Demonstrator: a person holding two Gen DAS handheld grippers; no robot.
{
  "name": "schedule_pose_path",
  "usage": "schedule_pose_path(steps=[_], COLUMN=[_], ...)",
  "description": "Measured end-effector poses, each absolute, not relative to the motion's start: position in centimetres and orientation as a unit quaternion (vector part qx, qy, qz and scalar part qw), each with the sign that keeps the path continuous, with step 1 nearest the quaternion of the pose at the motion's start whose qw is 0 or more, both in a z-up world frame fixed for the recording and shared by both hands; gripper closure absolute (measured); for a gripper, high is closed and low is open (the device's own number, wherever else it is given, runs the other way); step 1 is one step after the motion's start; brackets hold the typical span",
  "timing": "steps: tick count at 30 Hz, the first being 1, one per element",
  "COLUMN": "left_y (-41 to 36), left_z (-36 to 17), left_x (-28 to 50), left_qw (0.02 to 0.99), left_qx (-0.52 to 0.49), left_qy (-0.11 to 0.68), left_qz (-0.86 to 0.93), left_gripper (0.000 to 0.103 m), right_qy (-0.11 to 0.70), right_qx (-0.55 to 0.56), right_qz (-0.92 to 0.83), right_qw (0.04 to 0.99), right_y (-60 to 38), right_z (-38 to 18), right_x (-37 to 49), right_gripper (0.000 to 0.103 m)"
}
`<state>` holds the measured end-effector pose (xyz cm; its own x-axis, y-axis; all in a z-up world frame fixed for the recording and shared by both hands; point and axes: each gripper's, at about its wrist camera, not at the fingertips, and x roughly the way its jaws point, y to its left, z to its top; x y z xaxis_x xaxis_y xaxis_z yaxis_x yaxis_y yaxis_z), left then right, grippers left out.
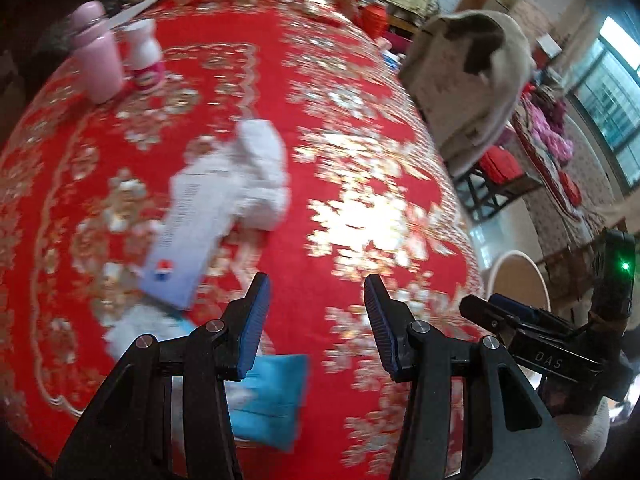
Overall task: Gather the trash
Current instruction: 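Move both open grippers back over the table items, then close the left gripper on the second white medicine box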
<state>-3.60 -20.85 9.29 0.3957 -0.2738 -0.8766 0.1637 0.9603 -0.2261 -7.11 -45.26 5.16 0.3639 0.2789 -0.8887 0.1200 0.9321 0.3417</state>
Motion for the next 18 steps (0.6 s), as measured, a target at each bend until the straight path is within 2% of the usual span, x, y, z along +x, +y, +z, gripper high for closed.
schedule_pose_path(steps=[9, 18], left_y=[-14.8, -15.0], left_z=[7.1, 4.6], left_x=[-0.4, 2.2], left_qw=[0.821, 0.812], left_qx=[-0.068, -0.011], left_qy=[0.558, 0.571], left_qz=[-0.100, -0.118], left_gripper=[0.053, 0.053], right_qy=[0.569, 0.573], right_qx=[0.158, 0.166], right_qz=[0.071, 0.057], right_qw=[0.804, 0.800], right_y=[-40.6, -39.3], right_z=[5.0, 4.5], right_x=[-5.2, -4.1], right_gripper=[0.033, 0.033])
